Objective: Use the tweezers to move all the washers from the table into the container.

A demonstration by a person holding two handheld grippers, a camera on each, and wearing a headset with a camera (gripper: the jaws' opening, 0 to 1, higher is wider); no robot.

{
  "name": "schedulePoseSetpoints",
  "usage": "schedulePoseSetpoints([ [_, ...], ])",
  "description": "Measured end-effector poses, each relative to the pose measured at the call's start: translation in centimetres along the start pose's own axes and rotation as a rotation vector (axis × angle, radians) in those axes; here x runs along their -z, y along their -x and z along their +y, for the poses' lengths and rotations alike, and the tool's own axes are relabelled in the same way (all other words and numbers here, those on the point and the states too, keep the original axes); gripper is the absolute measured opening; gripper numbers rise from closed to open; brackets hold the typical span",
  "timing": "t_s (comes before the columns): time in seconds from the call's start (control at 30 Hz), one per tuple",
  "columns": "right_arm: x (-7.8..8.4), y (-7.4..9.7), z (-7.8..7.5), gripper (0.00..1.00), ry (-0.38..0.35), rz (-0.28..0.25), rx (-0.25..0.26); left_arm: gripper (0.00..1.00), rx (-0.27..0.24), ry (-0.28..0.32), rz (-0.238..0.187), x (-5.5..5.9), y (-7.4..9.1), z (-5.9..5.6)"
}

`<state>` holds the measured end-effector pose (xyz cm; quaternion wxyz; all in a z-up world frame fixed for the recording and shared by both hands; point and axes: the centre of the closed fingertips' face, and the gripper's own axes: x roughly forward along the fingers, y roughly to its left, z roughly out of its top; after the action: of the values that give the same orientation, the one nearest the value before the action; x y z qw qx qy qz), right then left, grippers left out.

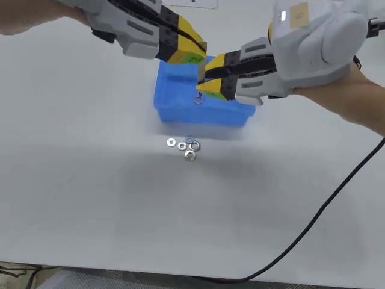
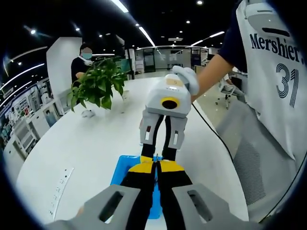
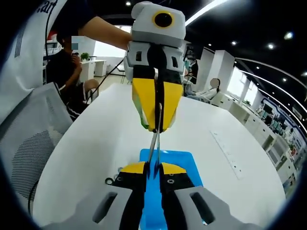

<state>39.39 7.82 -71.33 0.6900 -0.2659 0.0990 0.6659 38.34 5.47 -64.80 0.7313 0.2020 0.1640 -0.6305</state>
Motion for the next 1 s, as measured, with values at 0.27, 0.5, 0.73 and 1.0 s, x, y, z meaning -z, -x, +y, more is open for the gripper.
schedulePoseSetpoints([
  [0.27, -0.5, 0.3, 2.9, 0.11, 0.018, 0.018, -0.040, 0.05, 0.027, 0.016, 0.005, 0.0, 0.0, -2.6],
  [0.5, -0.5, -0.1, 5.2, 0.11, 0.016, 0.034, -0.071, 0.05, 0.038, 0.023, 0.012, 1.1, -0.2, -4.3],
  [0.73, -0.1, -1.0, 7.0, 0.11, 0.002, 0.040, -0.102, 0.05, 0.042, 0.042, 0.023, 2.5, -0.2, -5.5],
  [1.0, 0.8, -1.6, 8.1, 0.11, 0.002, 0.060, -0.121, 0.05, 0.043, 0.054, 0.027, 3.6, -0.7, -6.6],
])
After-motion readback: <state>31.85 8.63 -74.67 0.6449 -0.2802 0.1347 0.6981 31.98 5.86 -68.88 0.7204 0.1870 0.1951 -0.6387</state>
